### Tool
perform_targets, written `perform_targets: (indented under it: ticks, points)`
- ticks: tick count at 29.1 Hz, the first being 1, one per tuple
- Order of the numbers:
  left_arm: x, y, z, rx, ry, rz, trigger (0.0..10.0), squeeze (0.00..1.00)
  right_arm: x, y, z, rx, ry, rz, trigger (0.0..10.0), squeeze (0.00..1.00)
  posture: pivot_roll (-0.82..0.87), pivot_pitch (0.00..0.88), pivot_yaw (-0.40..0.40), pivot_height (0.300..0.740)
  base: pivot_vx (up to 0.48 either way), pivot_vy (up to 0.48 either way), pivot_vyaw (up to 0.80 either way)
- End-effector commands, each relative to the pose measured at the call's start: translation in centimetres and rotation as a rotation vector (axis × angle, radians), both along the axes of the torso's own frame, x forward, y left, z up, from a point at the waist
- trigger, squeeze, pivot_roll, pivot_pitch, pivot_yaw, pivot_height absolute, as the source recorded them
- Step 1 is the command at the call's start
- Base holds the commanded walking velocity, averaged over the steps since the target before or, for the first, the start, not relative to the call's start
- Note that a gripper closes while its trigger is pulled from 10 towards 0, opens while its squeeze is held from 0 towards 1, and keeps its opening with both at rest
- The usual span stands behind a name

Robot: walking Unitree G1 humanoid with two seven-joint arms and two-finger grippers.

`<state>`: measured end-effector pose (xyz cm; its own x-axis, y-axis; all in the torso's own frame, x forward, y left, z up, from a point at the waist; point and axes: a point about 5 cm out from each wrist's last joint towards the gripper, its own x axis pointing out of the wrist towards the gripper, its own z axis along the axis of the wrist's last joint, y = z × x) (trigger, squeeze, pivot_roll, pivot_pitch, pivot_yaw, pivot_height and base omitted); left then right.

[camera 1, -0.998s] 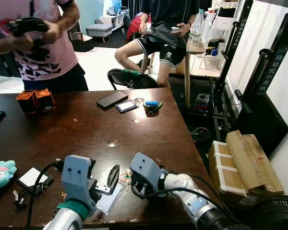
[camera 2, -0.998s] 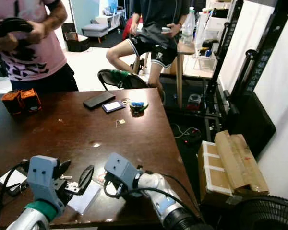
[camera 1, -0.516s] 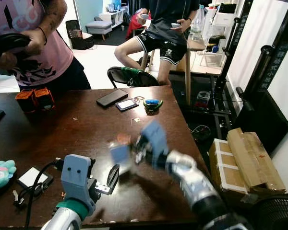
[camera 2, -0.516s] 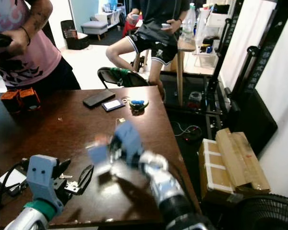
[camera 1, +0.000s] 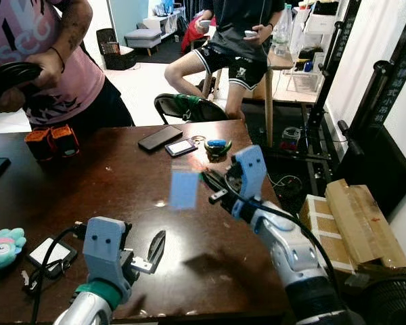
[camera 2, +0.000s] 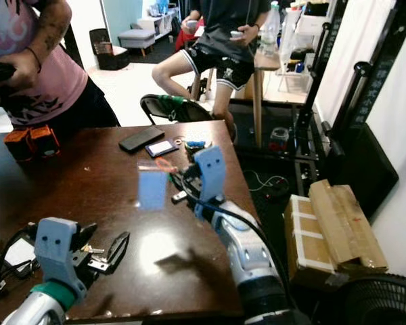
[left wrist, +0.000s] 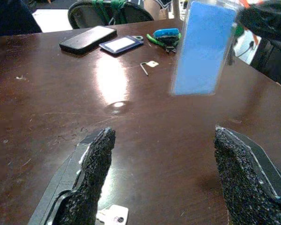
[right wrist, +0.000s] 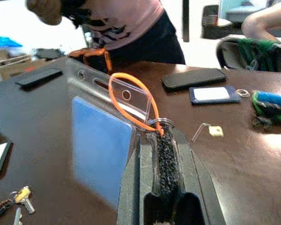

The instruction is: Hang keys on a hook

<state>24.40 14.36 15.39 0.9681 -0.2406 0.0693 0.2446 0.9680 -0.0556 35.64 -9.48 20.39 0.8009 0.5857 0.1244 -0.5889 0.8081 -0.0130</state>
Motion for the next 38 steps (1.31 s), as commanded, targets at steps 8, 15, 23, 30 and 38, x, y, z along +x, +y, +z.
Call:
perform_targets:
  ticks: [8, 15, 23, 30, 38]
  points:
    - [0.3, 1.9, -0.7, 0.005, 0.033, 0.166, 10.0, 0.0, -0.8, -2.6, -3.9, 0.076, 0.173, -0.203, 0.2, 0.0, -0.18, 0.026, 0.162, 0.74, 0.0, 0.0, 0.0]
    - [1.5, 3.9, -0.5, 0.053, 0.032, 0.359, 10.0, 0.0, -1.7, -3.4, -3.5, 0.238, 0.182, -0.248, 10.0, 0.0, -0.19, 0.026, 0.16, 0.74, 0.0, 0.0, 0.0]
    - [0.4, 4.2, -1.0, 0.079, 0.045, 0.385, 10.0, 0.0, -2.6, -4.1, -5.7, 0.157, 0.225, -0.304, 10.0, 0.0, -0.17, 0.008, 0.079, 0.74, 0.0, 0.0, 0.0]
    - [-0.1, 4.4, -0.7, 0.06, 0.011, 0.436, 10.0, 0.0, -2.3, -4.1, -6.4, 0.099, 0.268, -0.293, 10.0, 0.0, -0.17, 0.001, 0.014, 0.74, 0.0, 0.0, 0.0]
    - [0.0, 3.6, -0.3, 0.045, -0.021, 0.407, 10.0, 0.0, -1.5, -4.0, -5.4, 0.138, 0.26, -0.292, 10.0, 0.0, -0.17, 0.0, 0.003, 0.74, 0.0, 0.0, 0.0]
